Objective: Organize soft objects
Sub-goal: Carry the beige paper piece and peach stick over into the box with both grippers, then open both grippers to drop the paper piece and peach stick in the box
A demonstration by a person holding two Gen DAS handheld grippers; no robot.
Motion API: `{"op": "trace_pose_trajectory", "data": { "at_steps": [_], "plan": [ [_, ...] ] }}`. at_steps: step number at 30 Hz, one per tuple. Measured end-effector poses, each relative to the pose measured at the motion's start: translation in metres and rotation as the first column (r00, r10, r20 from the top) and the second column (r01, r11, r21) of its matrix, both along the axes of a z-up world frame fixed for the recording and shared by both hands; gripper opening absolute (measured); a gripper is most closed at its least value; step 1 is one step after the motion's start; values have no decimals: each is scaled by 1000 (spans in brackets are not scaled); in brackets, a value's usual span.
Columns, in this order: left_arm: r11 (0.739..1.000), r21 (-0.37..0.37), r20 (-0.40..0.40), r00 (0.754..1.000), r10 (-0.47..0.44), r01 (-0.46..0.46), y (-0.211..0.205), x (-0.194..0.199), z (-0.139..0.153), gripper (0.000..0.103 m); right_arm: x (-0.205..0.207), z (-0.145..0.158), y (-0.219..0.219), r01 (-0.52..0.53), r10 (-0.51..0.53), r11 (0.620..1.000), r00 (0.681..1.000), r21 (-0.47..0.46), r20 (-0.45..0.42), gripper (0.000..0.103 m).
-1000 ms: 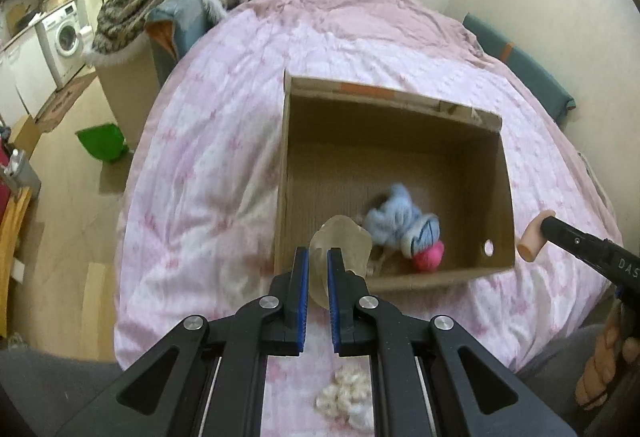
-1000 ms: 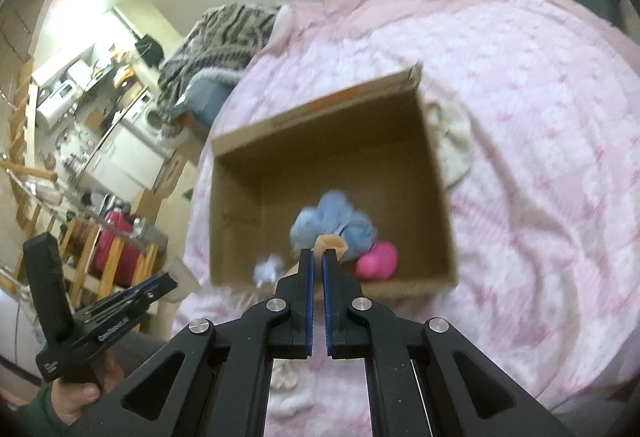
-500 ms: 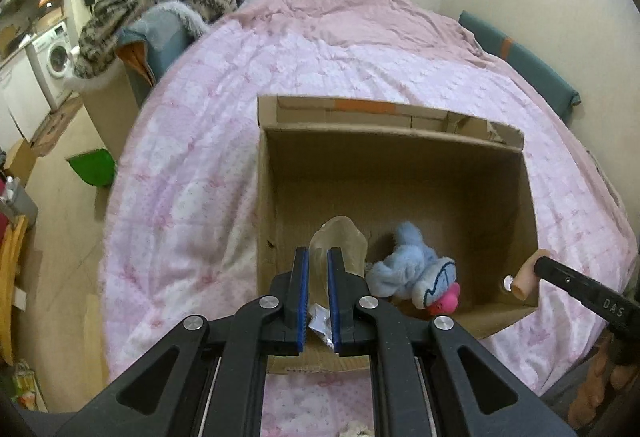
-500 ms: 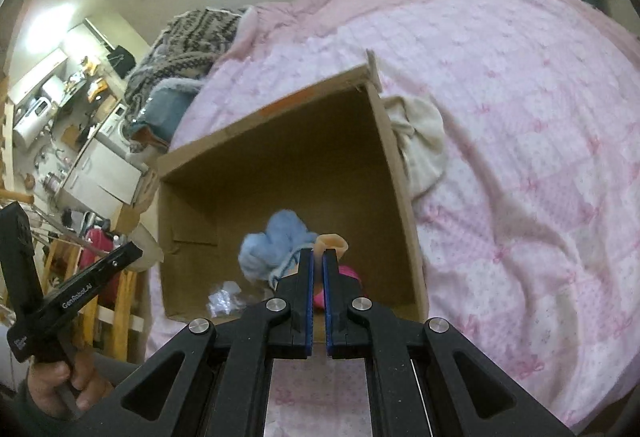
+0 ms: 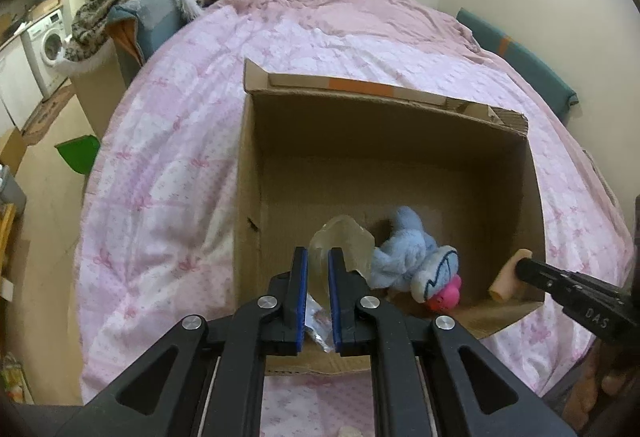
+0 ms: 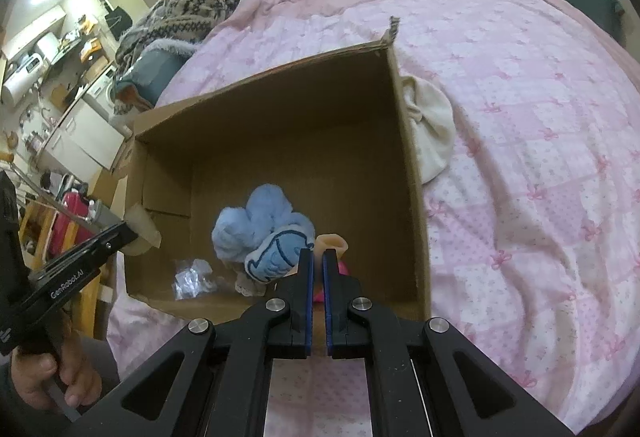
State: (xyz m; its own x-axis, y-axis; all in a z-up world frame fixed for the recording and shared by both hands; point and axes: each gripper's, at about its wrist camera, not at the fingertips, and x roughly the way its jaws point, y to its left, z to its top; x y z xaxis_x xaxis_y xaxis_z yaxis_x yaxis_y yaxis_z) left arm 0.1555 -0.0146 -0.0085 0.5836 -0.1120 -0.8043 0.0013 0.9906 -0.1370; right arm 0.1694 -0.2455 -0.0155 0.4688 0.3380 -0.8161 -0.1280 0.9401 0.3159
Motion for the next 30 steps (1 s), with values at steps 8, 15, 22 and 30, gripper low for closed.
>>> {"op": "trace_pose_trajectory", "data": {
  "at_steps": [8,15,22,30],
  "plan": [
    [1000,15,-10,1000,-14,14,-7,-1,-6,9,1,-3,1,-7,7,1000,1000,-11,-15,6],
    [999,17,0,1000,-29,29,-9,-3,-6,9,1,-5,4,-16,15,1000,1000,-20,-17,6],
    [1000,12,2,1000,-27,27,-8,-2,-6,15,1,-5,4,-6,6,1000,1000,-14,-20,6],
    [999,39,15,999,-36,35,-12,-4,-3,20,2,-7,4,-5,5,1000,1000,-6,-24,7]
  ]
}}
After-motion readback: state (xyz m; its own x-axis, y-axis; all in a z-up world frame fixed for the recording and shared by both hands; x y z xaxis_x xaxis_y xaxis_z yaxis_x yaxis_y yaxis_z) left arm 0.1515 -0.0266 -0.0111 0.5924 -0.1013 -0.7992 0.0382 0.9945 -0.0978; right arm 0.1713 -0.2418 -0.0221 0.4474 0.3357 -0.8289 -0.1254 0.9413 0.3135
